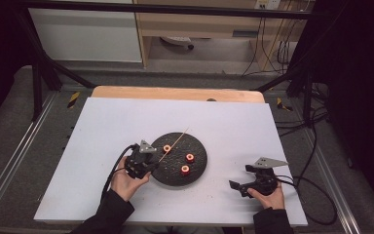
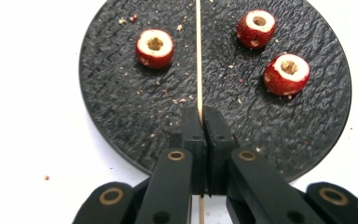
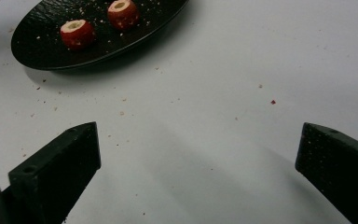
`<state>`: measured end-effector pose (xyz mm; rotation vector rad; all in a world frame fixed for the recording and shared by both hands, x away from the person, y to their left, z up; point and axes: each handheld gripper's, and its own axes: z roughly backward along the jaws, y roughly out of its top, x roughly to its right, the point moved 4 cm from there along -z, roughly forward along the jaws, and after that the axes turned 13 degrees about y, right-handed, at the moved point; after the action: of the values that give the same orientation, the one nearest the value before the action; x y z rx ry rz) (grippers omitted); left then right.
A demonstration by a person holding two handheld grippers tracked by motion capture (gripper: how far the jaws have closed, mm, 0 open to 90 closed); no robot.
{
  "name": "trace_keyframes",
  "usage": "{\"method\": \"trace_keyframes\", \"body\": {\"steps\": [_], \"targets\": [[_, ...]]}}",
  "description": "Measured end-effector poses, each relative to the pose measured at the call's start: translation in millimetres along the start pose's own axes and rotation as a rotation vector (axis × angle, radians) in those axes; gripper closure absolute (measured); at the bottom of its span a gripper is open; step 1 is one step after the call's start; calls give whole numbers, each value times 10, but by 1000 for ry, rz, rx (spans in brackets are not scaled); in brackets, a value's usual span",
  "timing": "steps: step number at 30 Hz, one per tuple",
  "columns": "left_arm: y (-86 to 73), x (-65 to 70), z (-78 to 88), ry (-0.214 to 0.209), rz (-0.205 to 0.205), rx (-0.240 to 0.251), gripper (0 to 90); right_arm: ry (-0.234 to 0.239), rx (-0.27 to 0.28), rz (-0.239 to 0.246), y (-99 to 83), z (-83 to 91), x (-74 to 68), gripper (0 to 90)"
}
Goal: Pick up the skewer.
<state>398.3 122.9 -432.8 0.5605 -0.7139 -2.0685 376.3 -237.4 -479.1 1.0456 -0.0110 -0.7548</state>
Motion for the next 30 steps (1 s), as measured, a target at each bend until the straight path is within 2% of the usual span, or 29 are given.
{"method": "trace_keyframes", "body": {"steps": [5,10,22,30], "targets": [[-76,-83,66,-49,15,51,881,-3,-1,-2,-1,2,1,7],[-138,-162,144,-71,27,90,881,-8,-3,-7,-4,-10,4,7],[-377,-299,293,-81,16,178,881,-11,-2,-19,5,-18,4,6],[-557,-401,352,-89,34,215,881,-17,-8,-28,10,-35,1,6]]}}
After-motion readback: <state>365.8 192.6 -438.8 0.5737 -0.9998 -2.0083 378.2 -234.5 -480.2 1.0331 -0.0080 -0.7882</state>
